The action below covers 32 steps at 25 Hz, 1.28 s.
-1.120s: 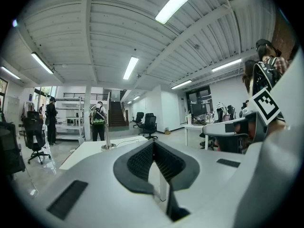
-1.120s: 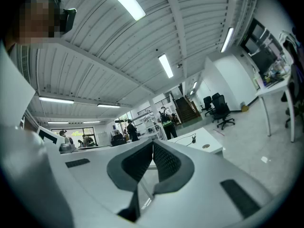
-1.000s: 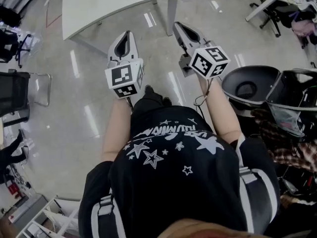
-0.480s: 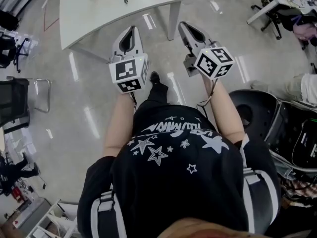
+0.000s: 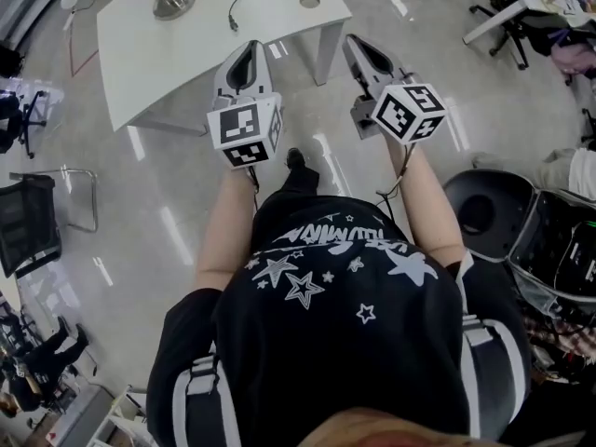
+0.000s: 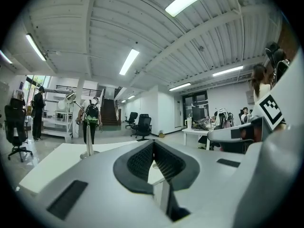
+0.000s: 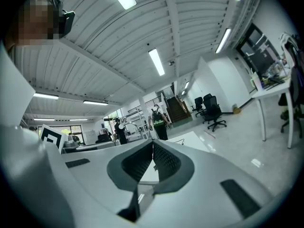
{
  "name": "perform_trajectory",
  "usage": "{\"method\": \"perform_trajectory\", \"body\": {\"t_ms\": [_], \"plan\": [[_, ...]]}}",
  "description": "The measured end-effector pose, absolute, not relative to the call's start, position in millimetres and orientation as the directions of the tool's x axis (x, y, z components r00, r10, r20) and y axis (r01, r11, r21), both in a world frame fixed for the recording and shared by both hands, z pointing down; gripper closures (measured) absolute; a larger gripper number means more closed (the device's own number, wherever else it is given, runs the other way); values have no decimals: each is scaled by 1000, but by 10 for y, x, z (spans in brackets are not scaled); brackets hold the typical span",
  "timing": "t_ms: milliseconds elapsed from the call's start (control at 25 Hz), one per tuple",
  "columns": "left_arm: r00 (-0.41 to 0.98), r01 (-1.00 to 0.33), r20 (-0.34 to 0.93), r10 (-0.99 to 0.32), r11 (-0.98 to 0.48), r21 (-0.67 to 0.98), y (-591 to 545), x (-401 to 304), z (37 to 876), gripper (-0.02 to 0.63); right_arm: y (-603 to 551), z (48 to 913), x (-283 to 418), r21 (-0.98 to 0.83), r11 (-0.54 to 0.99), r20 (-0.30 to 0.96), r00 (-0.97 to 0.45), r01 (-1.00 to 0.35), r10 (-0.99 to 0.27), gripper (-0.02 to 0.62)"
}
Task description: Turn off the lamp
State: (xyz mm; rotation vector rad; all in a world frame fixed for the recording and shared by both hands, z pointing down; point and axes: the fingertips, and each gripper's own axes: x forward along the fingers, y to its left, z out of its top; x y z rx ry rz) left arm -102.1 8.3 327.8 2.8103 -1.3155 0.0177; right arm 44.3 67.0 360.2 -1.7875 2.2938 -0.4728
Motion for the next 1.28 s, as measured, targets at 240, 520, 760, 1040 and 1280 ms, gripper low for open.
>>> {"method": "perform_trajectory", "body": {"t_ms": [240,520,760,1040,1280], "plan": [[666,-745,26,-745,-665,46,-398,-869,3282,597,216,3559,559,-359,190,49,-222,-914,-974,589],[662,-748,21,-749,-660,64,-884,-879,3312,597,-293,3465,580,-343,192,28,-214,-919,-976,589],[662,-749,38,-748,-659,75,-1203,-885,3403,597,-529,3562,647,-373,155,40,-182,-915,-982,589],[670,-742,59,-740,-666,83,-1352,-756,3535,597,-718,3640,744,-380,145,49,-177,-913,-983,589],[637,-771,71,-768,-632,83,-1594,-726,3598,597,-1089,3592,809,-385,190,36,-221,-903,-975,589]]}}
